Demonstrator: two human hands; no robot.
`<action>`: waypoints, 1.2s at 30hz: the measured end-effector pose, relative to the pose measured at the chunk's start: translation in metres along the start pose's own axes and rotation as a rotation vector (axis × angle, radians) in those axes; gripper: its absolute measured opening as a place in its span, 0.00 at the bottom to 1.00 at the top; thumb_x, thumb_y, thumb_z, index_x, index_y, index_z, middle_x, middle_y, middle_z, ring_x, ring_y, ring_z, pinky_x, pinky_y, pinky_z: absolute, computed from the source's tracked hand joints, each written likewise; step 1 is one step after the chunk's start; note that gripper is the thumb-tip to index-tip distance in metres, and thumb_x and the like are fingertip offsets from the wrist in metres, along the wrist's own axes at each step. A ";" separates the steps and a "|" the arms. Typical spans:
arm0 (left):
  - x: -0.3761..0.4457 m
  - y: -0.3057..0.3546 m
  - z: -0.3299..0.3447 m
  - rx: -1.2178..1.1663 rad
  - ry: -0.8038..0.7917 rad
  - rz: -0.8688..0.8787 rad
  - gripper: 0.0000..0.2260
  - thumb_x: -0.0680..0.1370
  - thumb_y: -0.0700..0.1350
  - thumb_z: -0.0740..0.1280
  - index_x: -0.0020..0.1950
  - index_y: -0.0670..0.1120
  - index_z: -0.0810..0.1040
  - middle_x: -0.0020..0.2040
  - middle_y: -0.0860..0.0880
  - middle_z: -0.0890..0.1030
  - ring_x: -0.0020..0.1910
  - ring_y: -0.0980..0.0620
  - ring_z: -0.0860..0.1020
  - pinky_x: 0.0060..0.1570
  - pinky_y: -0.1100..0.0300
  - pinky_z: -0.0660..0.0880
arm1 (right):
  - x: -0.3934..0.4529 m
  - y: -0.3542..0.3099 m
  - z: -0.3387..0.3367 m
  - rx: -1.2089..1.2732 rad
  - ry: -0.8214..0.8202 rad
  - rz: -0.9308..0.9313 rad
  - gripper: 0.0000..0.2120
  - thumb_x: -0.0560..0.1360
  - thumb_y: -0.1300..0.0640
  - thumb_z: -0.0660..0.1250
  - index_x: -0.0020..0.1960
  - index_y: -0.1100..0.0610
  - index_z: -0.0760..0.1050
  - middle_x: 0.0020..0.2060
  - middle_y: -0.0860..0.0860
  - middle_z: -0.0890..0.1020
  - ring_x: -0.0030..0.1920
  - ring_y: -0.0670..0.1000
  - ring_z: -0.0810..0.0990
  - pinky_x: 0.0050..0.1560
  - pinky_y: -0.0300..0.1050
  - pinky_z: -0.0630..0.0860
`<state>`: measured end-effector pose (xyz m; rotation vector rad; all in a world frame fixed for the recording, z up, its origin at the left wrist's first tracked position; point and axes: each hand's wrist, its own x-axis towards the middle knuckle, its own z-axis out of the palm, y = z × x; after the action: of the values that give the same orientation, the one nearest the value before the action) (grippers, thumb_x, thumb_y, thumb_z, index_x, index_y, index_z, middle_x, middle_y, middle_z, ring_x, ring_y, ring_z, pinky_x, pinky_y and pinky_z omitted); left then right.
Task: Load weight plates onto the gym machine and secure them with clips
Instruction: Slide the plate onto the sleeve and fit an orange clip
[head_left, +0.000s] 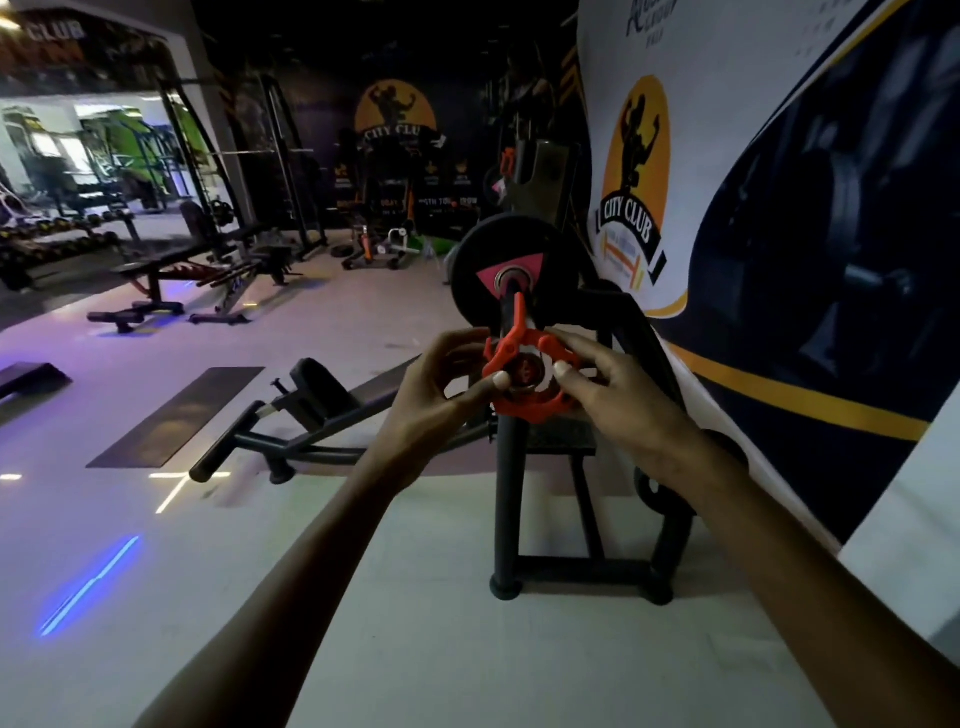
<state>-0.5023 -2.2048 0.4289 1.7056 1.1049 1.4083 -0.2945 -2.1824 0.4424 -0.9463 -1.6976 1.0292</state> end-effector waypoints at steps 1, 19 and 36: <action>-0.001 -0.005 0.000 -0.006 0.004 0.003 0.23 0.76 0.47 0.75 0.70 0.50 0.75 0.64 0.53 0.82 0.66 0.53 0.80 0.67 0.48 0.78 | 0.000 0.005 0.003 -0.007 0.009 -0.008 0.19 0.84 0.58 0.62 0.70 0.38 0.73 0.64 0.50 0.79 0.60 0.47 0.82 0.60 0.45 0.81; 0.047 -0.051 -0.015 -0.027 -0.054 0.079 0.25 0.76 0.45 0.76 0.72 0.49 0.74 0.66 0.53 0.81 0.67 0.56 0.79 0.64 0.53 0.79 | 0.027 0.053 0.003 0.095 0.147 -0.071 0.23 0.78 0.65 0.69 0.72 0.53 0.75 0.67 0.48 0.80 0.67 0.48 0.78 0.62 0.45 0.79; 0.171 -0.107 -0.007 -0.004 0.165 -0.038 0.17 0.75 0.53 0.77 0.59 0.46 0.85 0.53 0.48 0.87 0.55 0.49 0.86 0.59 0.43 0.82 | 0.157 0.103 -0.017 -0.189 0.282 -0.134 0.20 0.80 0.51 0.69 0.72 0.47 0.75 0.66 0.47 0.79 0.65 0.47 0.79 0.63 0.53 0.80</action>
<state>-0.5194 -2.0047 0.4088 1.5796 1.2162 1.5479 -0.3091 -1.9996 0.3995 -1.0297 -1.6142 0.6231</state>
